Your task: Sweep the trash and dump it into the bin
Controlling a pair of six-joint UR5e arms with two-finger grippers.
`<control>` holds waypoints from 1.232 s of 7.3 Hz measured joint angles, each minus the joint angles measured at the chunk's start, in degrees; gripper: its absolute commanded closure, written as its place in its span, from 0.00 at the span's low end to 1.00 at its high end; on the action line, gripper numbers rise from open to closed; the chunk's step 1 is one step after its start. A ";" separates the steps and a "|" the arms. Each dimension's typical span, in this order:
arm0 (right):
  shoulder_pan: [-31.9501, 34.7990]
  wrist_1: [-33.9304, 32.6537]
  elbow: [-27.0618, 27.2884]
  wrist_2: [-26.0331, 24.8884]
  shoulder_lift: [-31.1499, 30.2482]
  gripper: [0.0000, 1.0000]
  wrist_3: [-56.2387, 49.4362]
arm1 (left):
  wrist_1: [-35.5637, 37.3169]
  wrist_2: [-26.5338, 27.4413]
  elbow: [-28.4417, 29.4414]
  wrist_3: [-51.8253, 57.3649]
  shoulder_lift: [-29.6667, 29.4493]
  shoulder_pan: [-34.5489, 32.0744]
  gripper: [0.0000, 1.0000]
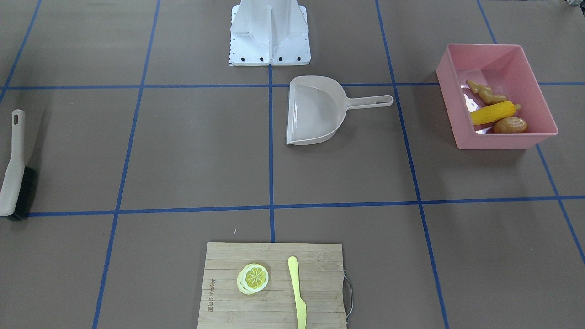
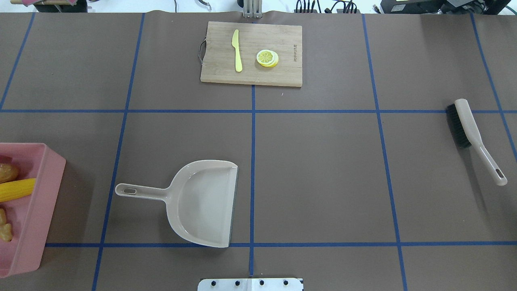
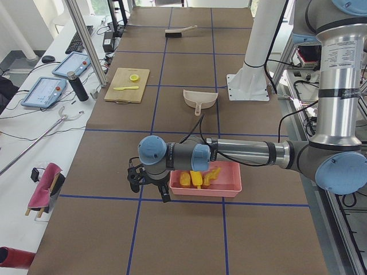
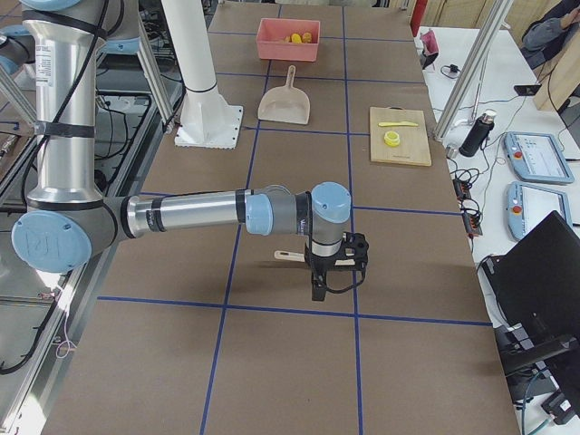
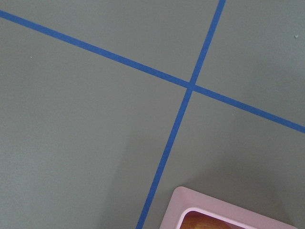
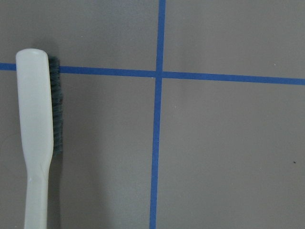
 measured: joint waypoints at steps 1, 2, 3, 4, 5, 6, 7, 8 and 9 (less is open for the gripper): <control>-0.02 0.00 0.00 -0.01 0.00 0.00 -0.04 | 0.00 2.20 -0.15 0.05 0.02 0.00 0.01; -0.03 0.00 -0.01 -0.03 0.00 0.00 -0.04 | -0.06 3.36 -0.32 0.06 0.13 0.01 0.01; -0.03 0.00 -0.11 -0.07 0.00 0.00 -0.01 | -0.14 3.82 -0.47 -0.04 0.19 0.02 0.01; -0.02 0.00 -0.18 -0.09 0.00 0.00 0.01 | -0.22 3.99 -0.59 -0.17 0.22 0.02 0.01; -0.02 0.00 -0.19 -0.08 0.00 0.00 0.04 | -0.46 4.08 -0.63 -0.21 0.22 0.05 0.01; -0.03 0.00 -0.18 -0.06 0.00 0.00 0.08 | -0.79 4.11 -0.62 -0.28 0.21 0.07 0.01; -0.04 0.00 -0.17 -0.08 0.00 0.00 0.08 | -0.94 4.13 -0.53 -0.44 0.21 0.12 0.01; -0.04 0.00 -0.17 -0.09 0.00 0.00 0.05 | -1.00 4.13 -0.41 -0.54 0.25 0.16 0.01; -0.04 0.00 -0.20 -0.10 0.00 0.00 0.05 | -1.02 4.13 -0.33 -0.61 0.29 0.16 0.01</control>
